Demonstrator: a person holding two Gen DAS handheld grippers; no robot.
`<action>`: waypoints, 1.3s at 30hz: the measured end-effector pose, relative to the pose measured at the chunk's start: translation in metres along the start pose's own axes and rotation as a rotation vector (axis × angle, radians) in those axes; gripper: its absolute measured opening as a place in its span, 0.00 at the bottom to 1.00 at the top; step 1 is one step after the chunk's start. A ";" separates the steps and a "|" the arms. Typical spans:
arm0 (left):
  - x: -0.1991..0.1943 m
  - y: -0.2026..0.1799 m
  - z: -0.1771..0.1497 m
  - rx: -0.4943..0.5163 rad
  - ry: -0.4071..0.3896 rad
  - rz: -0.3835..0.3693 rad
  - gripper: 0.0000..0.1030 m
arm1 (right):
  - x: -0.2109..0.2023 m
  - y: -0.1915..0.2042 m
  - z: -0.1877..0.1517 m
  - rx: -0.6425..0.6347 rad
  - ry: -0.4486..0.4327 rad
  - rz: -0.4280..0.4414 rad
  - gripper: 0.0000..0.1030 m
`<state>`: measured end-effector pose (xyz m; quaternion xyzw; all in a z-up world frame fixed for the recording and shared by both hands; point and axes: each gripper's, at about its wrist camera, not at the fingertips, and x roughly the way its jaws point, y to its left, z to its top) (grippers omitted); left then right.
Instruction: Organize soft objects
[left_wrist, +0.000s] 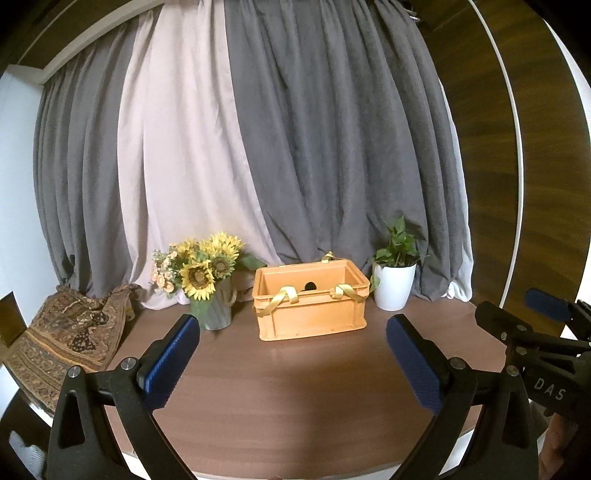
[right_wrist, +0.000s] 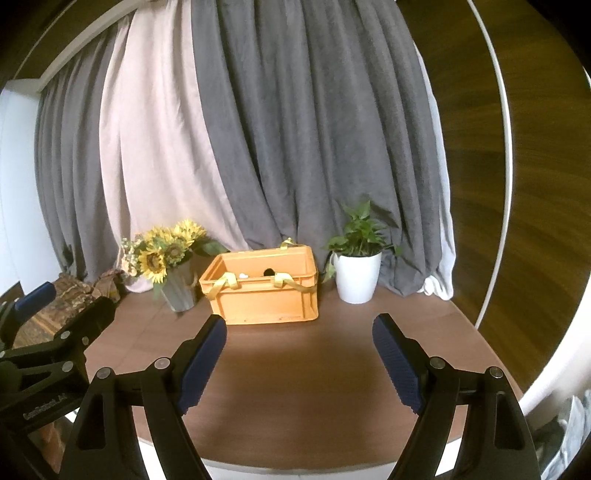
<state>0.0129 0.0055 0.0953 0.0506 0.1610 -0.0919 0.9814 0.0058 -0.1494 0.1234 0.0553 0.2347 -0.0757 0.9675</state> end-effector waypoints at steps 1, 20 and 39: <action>-0.003 0.000 -0.001 0.001 -0.001 0.000 1.00 | -0.002 0.000 -0.001 0.001 -0.002 -0.001 0.80; -0.034 -0.006 -0.008 0.000 -0.031 -0.009 1.00 | -0.033 -0.002 -0.008 -0.008 -0.038 -0.009 0.80; -0.039 -0.009 -0.009 0.005 -0.033 -0.020 1.00 | -0.036 -0.003 -0.010 -0.006 -0.044 -0.010 0.80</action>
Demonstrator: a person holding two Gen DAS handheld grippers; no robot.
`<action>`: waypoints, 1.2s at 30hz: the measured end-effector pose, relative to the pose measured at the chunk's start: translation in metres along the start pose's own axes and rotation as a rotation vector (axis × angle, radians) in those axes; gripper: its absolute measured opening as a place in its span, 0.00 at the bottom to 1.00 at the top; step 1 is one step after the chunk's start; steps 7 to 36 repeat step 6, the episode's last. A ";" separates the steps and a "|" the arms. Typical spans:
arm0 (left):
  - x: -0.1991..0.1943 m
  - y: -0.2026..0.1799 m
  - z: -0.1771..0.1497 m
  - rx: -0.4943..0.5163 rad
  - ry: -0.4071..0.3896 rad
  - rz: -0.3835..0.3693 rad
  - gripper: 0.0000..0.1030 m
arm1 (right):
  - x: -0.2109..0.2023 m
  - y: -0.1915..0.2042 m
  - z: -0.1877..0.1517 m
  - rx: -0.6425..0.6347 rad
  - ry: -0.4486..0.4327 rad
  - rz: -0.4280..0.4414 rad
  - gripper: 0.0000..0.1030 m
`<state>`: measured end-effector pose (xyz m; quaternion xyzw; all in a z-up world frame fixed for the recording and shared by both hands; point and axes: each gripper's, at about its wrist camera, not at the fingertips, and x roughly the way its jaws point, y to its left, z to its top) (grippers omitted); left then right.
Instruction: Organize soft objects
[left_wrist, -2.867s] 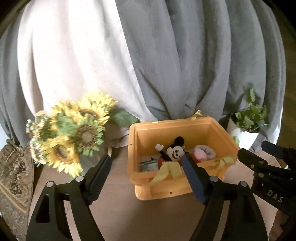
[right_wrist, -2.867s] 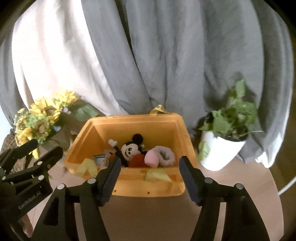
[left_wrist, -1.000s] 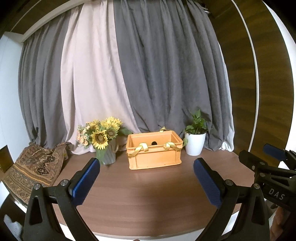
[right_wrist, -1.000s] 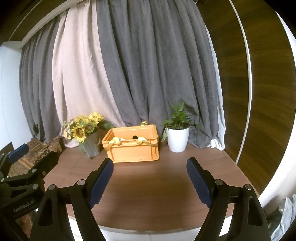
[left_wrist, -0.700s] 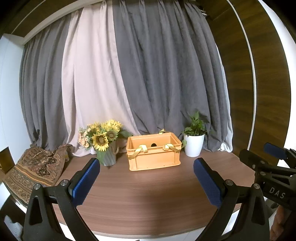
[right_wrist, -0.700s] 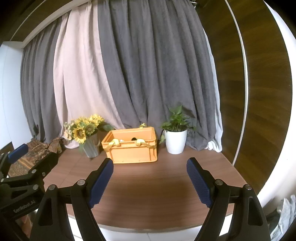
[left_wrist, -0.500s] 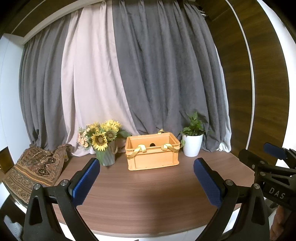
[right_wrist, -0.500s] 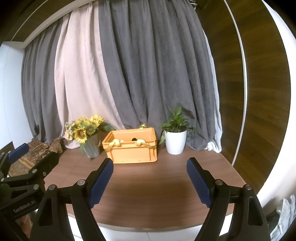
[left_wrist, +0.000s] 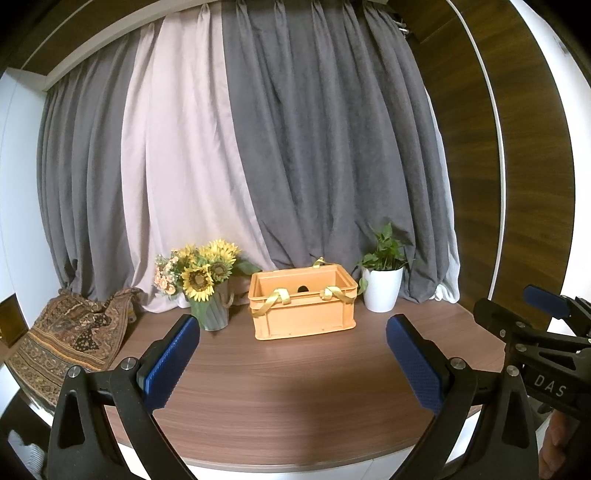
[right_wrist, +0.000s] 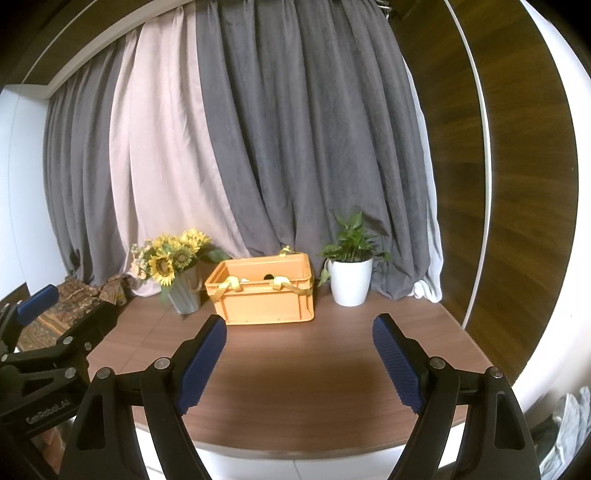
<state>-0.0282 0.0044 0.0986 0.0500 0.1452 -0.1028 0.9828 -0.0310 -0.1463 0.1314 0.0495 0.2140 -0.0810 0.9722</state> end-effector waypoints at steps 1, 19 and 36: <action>-0.001 0.000 0.000 0.001 0.000 -0.001 1.00 | -0.001 0.000 0.000 0.001 0.000 0.001 0.80; -0.001 0.000 0.001 0.002 0.001 -0.001 1.00 | -0.001 0.000 -0.001 0.000 0.003 -0.001 0.80; -0.001 0.000 0.001 0.002 0.001 -0.001 1.00 | -0.001 0.000 -0.001 0.000 0.003 -0.001 0.80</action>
